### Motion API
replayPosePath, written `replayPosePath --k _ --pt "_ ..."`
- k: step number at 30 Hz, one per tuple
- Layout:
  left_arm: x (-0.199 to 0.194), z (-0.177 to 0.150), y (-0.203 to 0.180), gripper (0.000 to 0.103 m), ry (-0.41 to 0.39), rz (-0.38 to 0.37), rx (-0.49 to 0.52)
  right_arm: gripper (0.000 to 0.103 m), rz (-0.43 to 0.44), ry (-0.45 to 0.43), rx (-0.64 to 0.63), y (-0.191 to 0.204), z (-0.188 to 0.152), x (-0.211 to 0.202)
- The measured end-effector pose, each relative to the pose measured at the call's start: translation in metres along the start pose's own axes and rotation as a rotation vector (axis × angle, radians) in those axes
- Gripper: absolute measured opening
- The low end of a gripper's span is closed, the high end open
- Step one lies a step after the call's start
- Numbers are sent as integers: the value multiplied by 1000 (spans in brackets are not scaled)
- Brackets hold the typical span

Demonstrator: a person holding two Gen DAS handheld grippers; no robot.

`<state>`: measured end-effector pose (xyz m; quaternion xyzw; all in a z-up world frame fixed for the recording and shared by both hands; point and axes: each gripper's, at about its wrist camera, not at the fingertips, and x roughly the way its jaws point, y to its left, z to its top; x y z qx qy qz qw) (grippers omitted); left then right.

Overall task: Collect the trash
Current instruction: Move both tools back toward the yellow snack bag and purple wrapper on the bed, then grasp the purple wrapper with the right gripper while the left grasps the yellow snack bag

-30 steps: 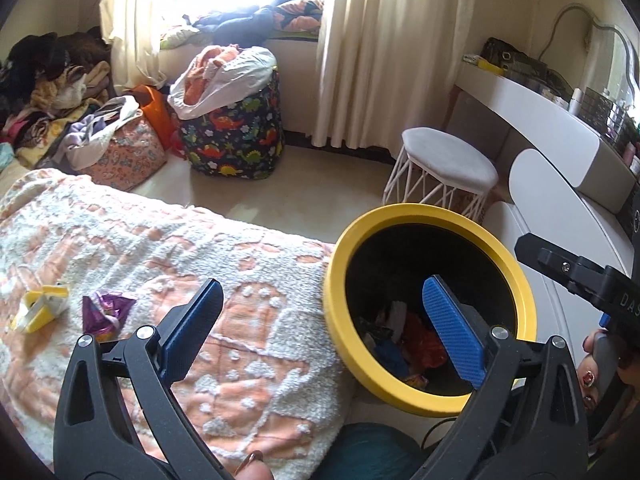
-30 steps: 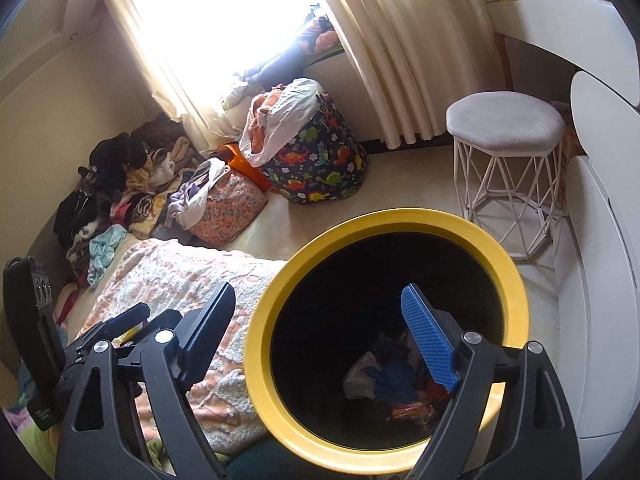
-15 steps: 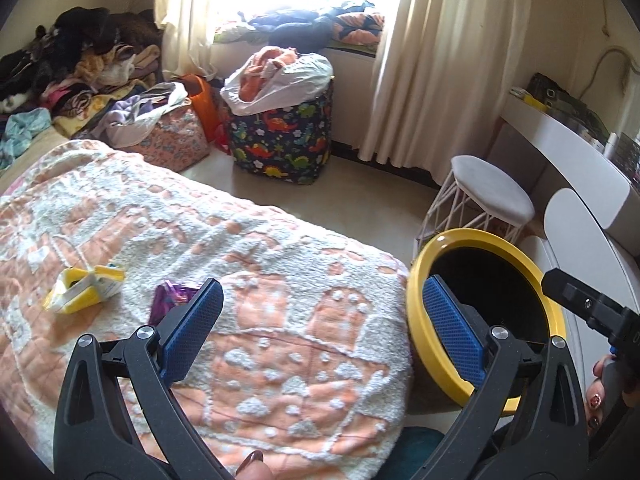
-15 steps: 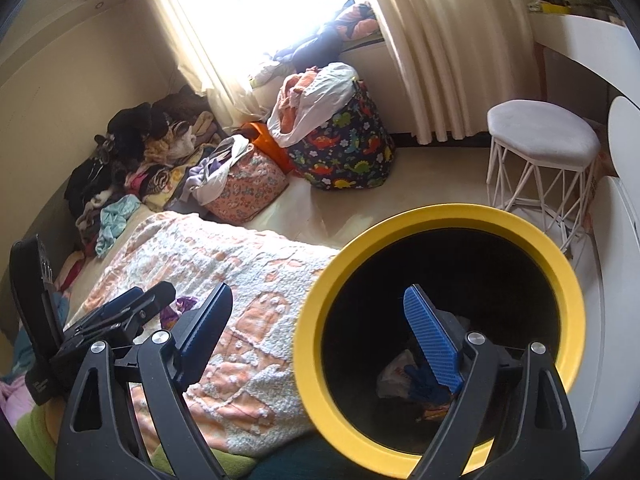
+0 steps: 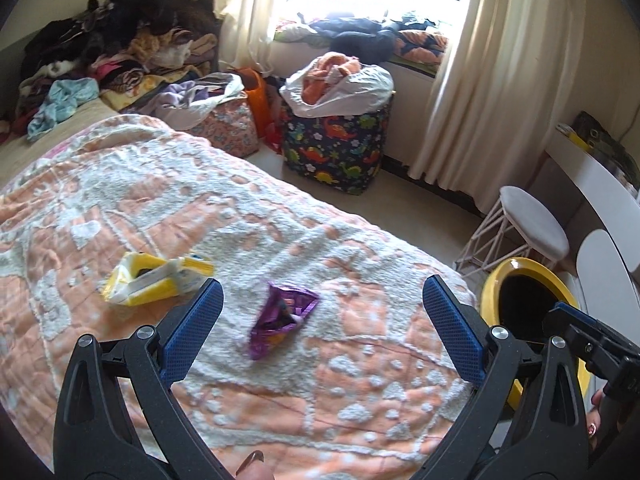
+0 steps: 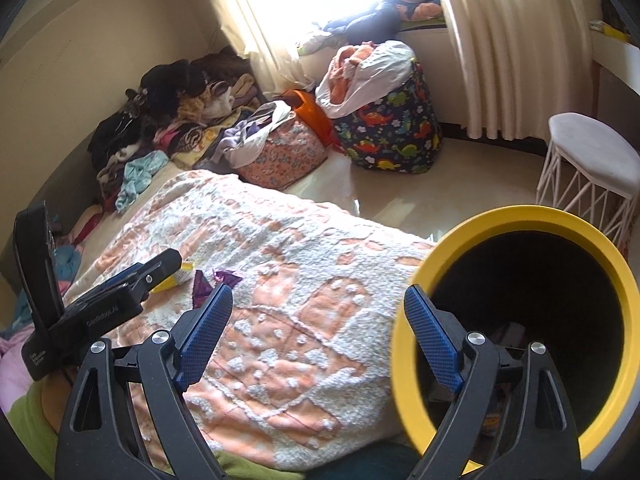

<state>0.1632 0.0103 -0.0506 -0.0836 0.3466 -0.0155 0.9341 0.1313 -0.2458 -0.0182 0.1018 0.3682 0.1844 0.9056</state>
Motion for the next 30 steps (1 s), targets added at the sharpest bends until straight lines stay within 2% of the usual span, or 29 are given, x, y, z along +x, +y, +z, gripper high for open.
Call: replayPosePath --k 15,24,30 --pt "1 2 102 92 -11 117 -185 85 77 125 -106 67 -1 76" --pt "11 -4 147 92 10 133 -292 85 122 211 -167 106 -4 130" --pt "24 -11 164 77 41 105 -354 85 136 265 -154 118 -7 163"
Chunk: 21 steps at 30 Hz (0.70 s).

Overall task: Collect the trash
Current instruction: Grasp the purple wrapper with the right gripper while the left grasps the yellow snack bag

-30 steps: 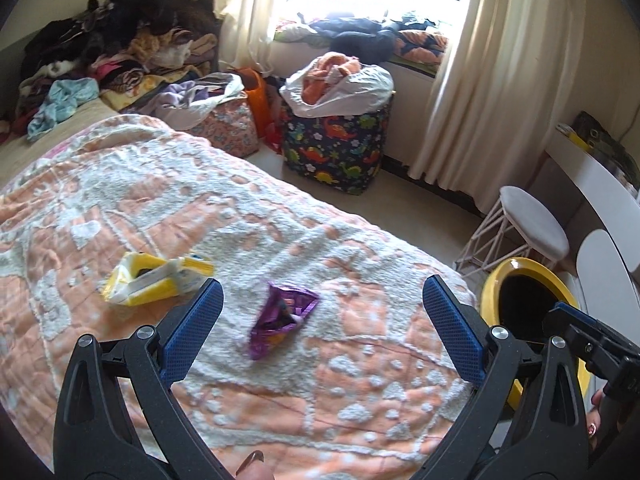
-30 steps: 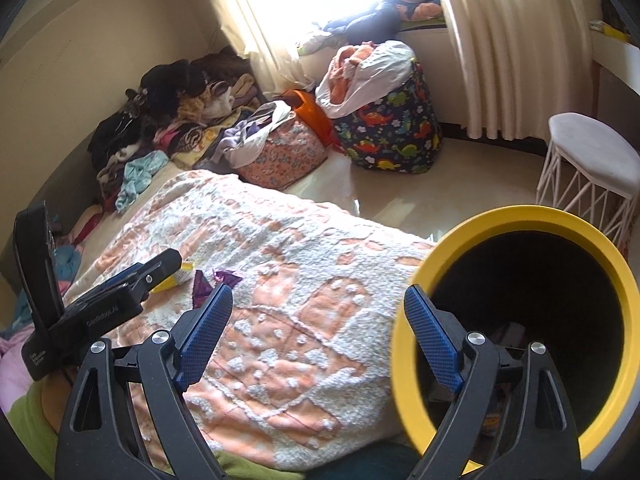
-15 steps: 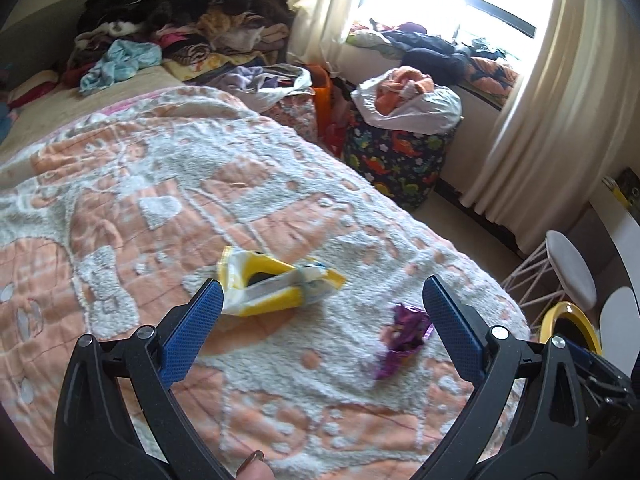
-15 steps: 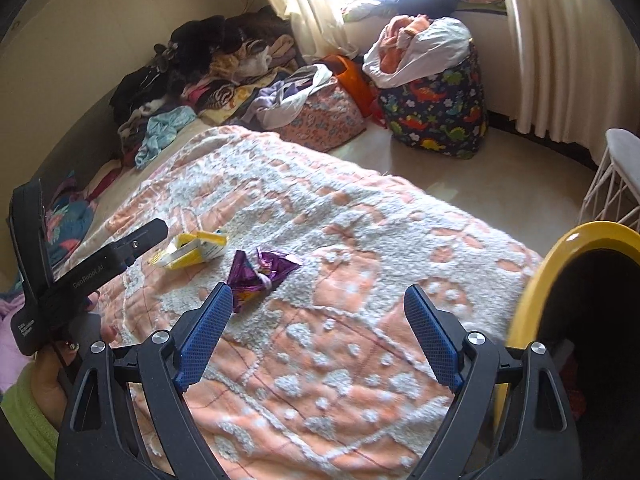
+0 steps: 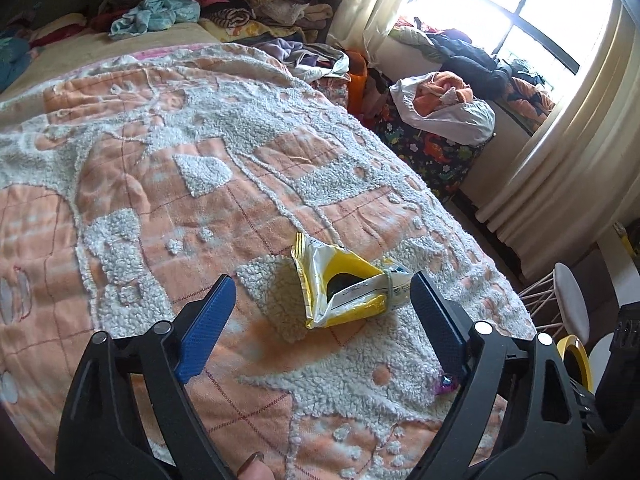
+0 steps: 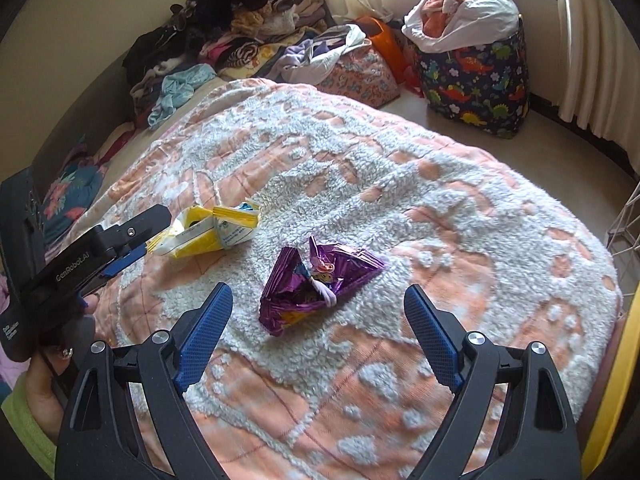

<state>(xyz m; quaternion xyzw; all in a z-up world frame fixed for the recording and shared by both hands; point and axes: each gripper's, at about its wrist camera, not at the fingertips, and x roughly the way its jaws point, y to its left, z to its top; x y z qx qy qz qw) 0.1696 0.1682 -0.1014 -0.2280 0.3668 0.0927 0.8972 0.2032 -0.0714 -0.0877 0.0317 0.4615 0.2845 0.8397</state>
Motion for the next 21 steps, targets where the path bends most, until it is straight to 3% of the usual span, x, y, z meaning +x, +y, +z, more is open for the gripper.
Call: replayPosePath --k 6,13,18,21 --pt "14 -3 11 70 46 -39 -59 84 15 48 47 -4 5 25" --pt "23 -3 14 64 66 -64 -96 51 -3 54 41 -10 2 32" --pt "25 -2 8 50 74 -81 -97 28 19 48 35 -17 -2 22" --pt "24 -3 2 40 80 -95 -87 27 29 39 19 -18 -6 13"
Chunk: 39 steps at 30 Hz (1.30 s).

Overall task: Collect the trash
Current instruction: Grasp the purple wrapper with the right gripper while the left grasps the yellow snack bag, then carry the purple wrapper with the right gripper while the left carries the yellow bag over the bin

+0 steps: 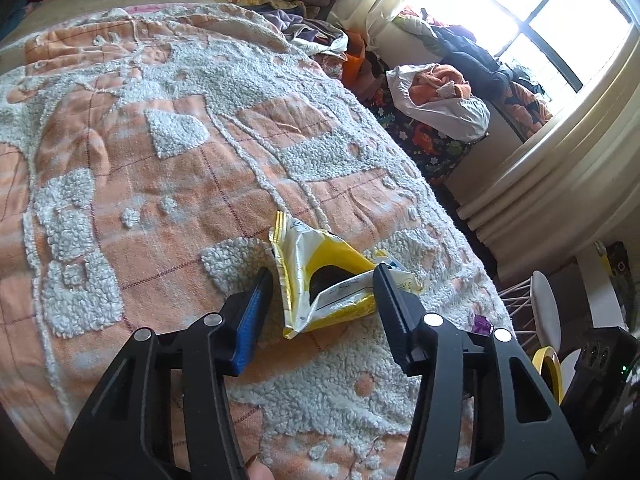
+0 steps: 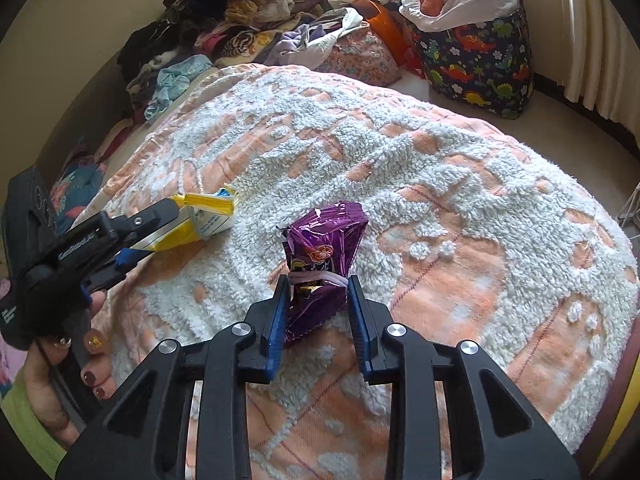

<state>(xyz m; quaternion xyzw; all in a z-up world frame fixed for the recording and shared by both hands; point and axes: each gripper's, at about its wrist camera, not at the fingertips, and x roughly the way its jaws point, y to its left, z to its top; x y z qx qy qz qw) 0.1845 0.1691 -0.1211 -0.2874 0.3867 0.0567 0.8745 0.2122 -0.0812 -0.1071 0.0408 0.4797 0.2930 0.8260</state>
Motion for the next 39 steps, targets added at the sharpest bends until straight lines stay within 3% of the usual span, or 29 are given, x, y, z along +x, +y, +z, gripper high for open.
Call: replayPosePath --k 3,7,39 --pt "-1 -2 -7 24 5 4 21 27 -1 -14 -22 1 -5 -9" --pt "-3 -5 -18 16 8 -2 50 27 1 -34 -37 2 -11 -22" --pt "-18 -58 -168 15 33 -164 364 26 -94 -248 156 -85 -47 -150"
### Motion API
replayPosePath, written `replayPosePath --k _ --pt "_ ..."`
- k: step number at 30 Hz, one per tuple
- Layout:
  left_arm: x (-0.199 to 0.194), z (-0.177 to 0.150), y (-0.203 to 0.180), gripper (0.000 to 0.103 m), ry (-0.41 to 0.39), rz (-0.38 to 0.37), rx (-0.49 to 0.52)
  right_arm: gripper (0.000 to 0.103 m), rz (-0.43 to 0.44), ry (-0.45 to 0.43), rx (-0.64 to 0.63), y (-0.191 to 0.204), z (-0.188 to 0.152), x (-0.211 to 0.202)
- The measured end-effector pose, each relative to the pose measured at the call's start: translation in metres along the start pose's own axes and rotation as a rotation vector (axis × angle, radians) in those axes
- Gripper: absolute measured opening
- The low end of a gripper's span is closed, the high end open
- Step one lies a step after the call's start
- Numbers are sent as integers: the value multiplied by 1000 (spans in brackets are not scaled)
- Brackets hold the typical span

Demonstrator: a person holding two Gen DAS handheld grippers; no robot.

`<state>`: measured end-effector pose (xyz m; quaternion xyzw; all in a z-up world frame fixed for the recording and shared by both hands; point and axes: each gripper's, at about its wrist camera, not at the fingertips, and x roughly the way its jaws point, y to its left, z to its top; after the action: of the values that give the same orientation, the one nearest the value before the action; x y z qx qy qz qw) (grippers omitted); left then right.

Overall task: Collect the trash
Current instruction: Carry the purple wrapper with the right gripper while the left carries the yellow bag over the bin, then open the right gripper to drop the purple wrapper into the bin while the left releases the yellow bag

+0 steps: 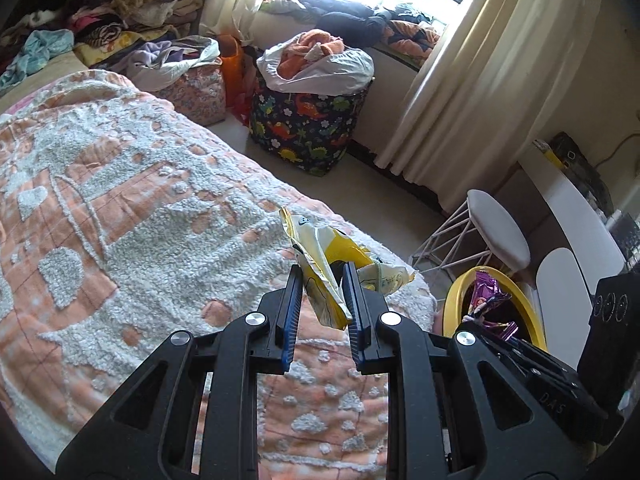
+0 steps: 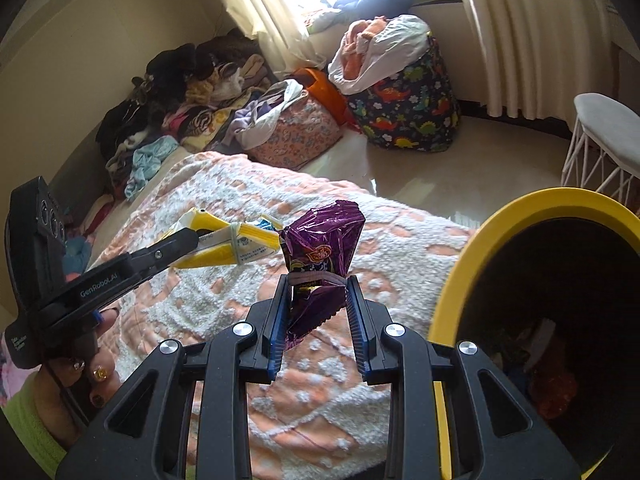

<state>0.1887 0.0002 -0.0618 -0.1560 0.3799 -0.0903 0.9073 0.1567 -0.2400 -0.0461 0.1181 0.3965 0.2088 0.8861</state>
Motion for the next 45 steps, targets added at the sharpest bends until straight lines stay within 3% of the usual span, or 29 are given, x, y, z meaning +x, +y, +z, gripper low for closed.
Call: replayPosePath --k 25,40,42,45 --pt "21 -26 -102 15 57 -108 189 26 -133 -110 157 -85 -18 -76" --pt "34 -51 -155 12 116 -162 317 29 -209 -124 254 -133 -29 -104" --pt "36 -56 -162 12 126 -171 336 30 -215 -124 269 -139 -31 -107" --pt "39 -62 -173 12 137 -185 362 44 -222 -138 296 -146 -34 -114"
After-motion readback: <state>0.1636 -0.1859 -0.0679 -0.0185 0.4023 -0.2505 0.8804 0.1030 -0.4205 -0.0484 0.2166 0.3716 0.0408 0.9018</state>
